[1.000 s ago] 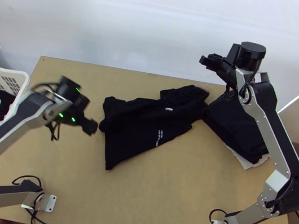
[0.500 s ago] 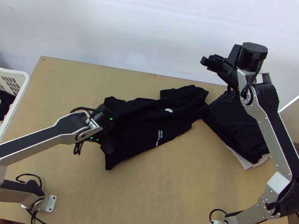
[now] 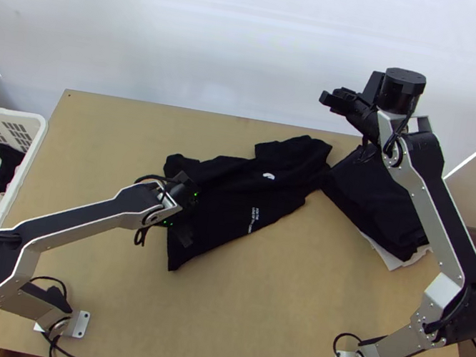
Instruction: Fold the t-shirt
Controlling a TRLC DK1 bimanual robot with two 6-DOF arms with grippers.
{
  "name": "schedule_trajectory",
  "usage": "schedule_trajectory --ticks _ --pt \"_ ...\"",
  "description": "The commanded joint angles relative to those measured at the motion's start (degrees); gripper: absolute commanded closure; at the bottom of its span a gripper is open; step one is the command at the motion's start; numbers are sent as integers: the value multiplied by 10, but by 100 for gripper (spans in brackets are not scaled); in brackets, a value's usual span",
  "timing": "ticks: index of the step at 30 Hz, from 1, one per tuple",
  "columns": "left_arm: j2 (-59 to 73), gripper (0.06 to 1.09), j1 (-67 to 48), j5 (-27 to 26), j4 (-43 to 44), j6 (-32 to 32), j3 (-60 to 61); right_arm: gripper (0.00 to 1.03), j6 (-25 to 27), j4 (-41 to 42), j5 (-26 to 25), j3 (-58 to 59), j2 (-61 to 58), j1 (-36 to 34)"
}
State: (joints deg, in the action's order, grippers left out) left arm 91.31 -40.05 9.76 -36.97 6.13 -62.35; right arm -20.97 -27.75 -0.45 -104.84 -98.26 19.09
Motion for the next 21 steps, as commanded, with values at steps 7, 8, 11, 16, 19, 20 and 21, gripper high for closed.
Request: schedule_trajectory --ticks 7,8,11,16,19,20,21 --pt "36 39 41 7 50 43 5 81 8 7 0 1 -6 1" --pt "36 57 41 7 59 46 7 81 8 9 0 0 -8 1" --pt "42 105 38 6 65 57 6 81 8 10 0 -3 -17 -1" --pt "36 105 29 -8 45 59 15 81 -7 10 0 -22 -67 -20" --pt "35 105 29 -18 44 53 16 81 -22 -7 0 -57 -128 -34" --pt "31 105 30 -29 44 51 16 81 -29 -23 0 -82 -156 -42" --pt "27 105 30 -34 45 50 15 81 -32 -49 1 -113 -186 -45"
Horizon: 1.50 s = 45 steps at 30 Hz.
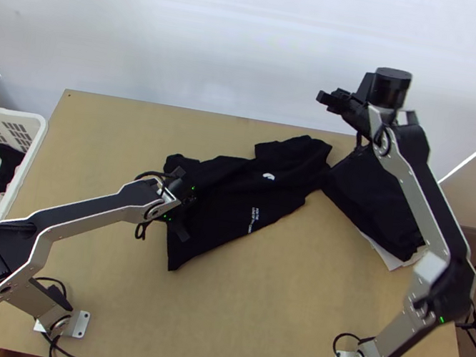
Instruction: Fold the t-shirt
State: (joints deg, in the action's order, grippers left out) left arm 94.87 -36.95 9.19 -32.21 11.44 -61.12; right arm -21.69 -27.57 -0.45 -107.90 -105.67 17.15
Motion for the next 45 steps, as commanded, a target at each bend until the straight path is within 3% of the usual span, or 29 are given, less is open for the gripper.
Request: schedule_trajectory --ticks 1,4,20,37,39,41,45 --pt "-12 105 -1 -30 -2 -5 2 81 -33 -84 1 -126 -150 -31" --pt "-14 105 6 -30 -4 -16 -11 81 -56 -191 6 -273 -256 -45" --pt "-50 105 43 -30 -29 -29 -26 81 -124 -199 1 -274 -358 -59" --pt "-55 105 64 -30 -41 -28 -53 81 -108 -202 1 -257 -370 -54" --pt "-55 105 67 -30 -43 -28 -55 83 -100 -203 0 -253 -368 -51" --pt "-56 105 71 -30 -43 -28 -57 100 -96 -203 -1 -253 -366 -50" --pt "-56 105 79 -30 -50 -27 -66 100 -94 -205 -1 -253 -364 -48"
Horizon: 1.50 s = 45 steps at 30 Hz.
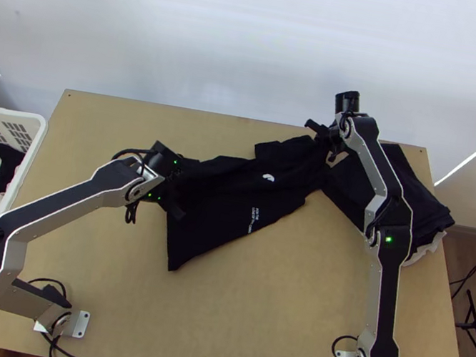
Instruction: Fold the t-shirt
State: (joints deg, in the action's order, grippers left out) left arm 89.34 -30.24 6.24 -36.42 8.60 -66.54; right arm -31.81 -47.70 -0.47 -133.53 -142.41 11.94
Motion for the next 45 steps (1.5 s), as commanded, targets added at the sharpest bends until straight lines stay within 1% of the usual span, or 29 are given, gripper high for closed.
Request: schedule_trajectory --ticks 1,10,16,20,24,31,39,45 --pt "-1 105 12 0 -8 1 -13 100 7 -5 -1 4 6 4" --pt "-1 105 40 0 -13 2 -36 100 7 -5 -9 9 57 13" --pt "-1 105 59 0 -13 -10 -63 100 7 -6 -16 13 90 15" --pt "3 105 90 0 -16 -38 -100 100 11 -6 -16 22 122 14" --pt "4 105 132 0 -16 -87 -141 100 20 -4 -19 29 170 17" --pt "-5 105 202 6 -29 -155 -251 100 40 16 -19 36 270 27" --pt "-23 105 253 9 -30 -185 -340 100 54 34 -19 59 385 42" --pt "-36 105 284 9 -34 -192 -402 100 61 76 -19 97 475 44"
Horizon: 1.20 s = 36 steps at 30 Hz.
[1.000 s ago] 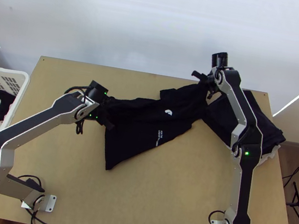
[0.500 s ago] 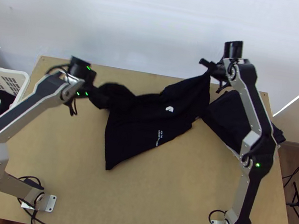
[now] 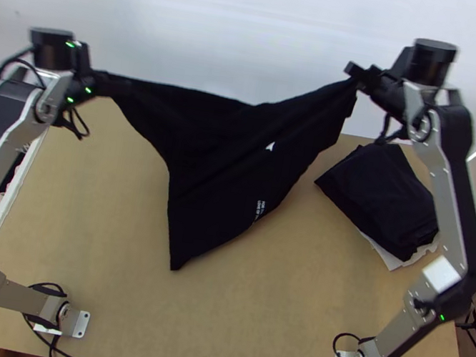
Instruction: Fold the t-shirt
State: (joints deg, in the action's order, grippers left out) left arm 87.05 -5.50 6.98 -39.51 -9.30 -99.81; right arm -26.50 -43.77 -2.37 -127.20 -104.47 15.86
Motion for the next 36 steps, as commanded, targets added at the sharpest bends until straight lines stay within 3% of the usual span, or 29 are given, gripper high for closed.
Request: schedule_trajectory --ticks 1,11,22,36 --pt "-14 105 44 1 -7 -18 -79 100 9 47 1 43 113 5" --pt "-79 105 96 1 -1 -78 -123 100 26 206 38 225 349 8" --pt "-154 105 124 -5 -4 -100 -108 100 38 228 83 375 574 -14" --pt "-210 105 130 -10 22 -150 -108 100 87 227 86 414 668 -14"
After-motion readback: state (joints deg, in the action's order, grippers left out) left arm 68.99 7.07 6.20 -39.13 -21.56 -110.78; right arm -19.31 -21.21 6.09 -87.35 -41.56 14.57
